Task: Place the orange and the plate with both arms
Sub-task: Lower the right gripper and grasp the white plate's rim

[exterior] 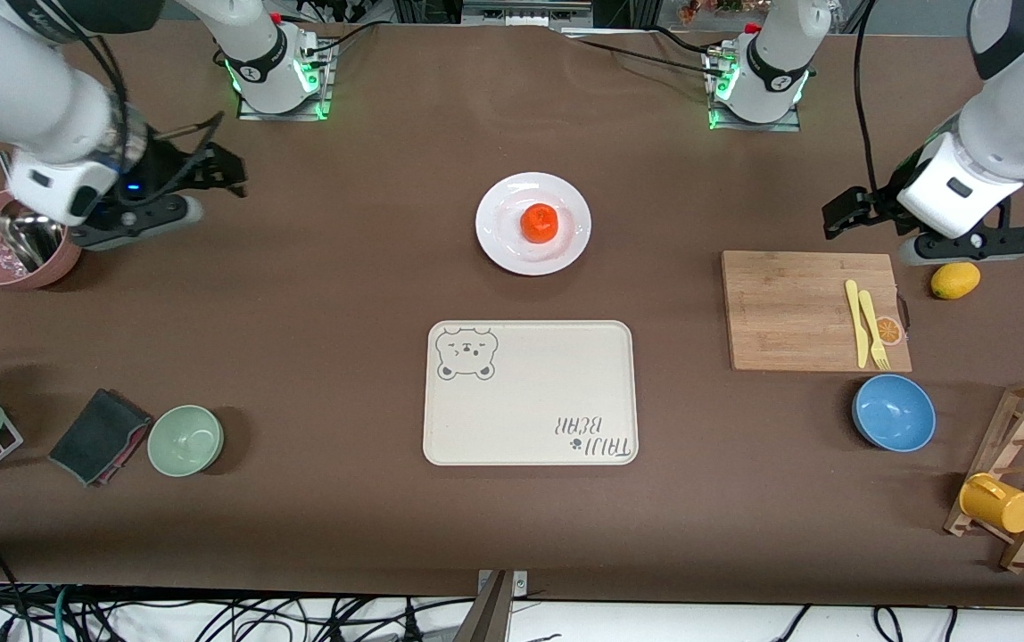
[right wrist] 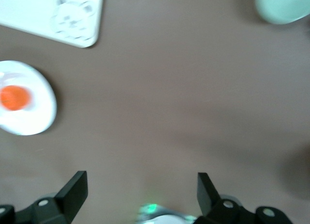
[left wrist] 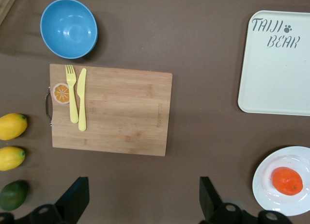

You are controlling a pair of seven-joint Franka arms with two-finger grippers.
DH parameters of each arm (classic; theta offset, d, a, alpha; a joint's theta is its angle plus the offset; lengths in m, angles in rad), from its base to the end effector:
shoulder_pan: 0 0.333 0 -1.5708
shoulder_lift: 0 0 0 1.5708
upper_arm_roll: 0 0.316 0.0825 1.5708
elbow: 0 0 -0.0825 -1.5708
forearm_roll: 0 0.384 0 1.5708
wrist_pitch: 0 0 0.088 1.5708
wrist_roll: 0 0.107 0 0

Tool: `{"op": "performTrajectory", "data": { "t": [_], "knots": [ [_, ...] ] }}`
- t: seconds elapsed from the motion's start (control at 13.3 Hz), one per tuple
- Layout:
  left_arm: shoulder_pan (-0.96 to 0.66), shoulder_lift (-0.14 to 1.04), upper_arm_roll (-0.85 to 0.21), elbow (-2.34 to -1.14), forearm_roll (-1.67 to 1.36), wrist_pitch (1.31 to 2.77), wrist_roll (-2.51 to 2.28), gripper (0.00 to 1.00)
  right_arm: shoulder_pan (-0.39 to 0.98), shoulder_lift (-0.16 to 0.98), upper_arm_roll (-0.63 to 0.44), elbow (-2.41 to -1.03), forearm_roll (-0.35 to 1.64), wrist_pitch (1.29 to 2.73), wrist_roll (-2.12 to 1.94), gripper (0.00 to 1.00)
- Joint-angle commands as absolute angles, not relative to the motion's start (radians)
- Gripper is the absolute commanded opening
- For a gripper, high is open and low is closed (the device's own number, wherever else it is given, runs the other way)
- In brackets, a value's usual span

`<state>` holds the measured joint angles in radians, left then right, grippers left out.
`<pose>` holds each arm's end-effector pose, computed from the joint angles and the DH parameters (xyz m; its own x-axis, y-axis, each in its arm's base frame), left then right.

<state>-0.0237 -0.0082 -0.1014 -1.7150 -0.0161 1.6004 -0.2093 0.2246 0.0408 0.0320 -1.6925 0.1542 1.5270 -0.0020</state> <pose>0.5432 -0.0702 0.5636 0.9906 0.0854 -0.1071 0.0851 -0.9963 -0.0073 0.5297 0.1563 0.5432 0.9446 0.2571 -0.2040 0.2286 -0.9614 -0.1533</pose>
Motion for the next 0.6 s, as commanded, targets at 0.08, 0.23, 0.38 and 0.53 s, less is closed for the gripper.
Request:
{"op": "performTrajectory", "data": {
  "t": [0.08, 0.23, 0.38, 0.53],
  "knots": [
    [0.003, 0.017, -0.087, -1.591, 0.012, 1.506, -0.192, 1.00, 0.251, 0.089, 0.044, -1.842, 0.331, 1.674, 0.061, 1.00],
    [0.031, 0.017, -0.086, -1.586, 0.012, 1.508, -0.192, 1.00, 0.268, 0.135, 0.086, -1.937, 0.502, 1.846, 0.052, 1.00],
    [0.052, 0.012, -0.081, -1.577, 0.011, 1.515, -0.190, 1.00, 0.270, 0.172, 0.214, -2.031, 0.606, 2.126, 0.055, 1.00],
    [0.067, -0.021, -0.087, -1.591, 0.008, 1.522, -0.206, 1.00, 0.270, 0.253, 0.282, -2.046, 0.624, 2.212, 0.031, 1.00]
  ]
}}
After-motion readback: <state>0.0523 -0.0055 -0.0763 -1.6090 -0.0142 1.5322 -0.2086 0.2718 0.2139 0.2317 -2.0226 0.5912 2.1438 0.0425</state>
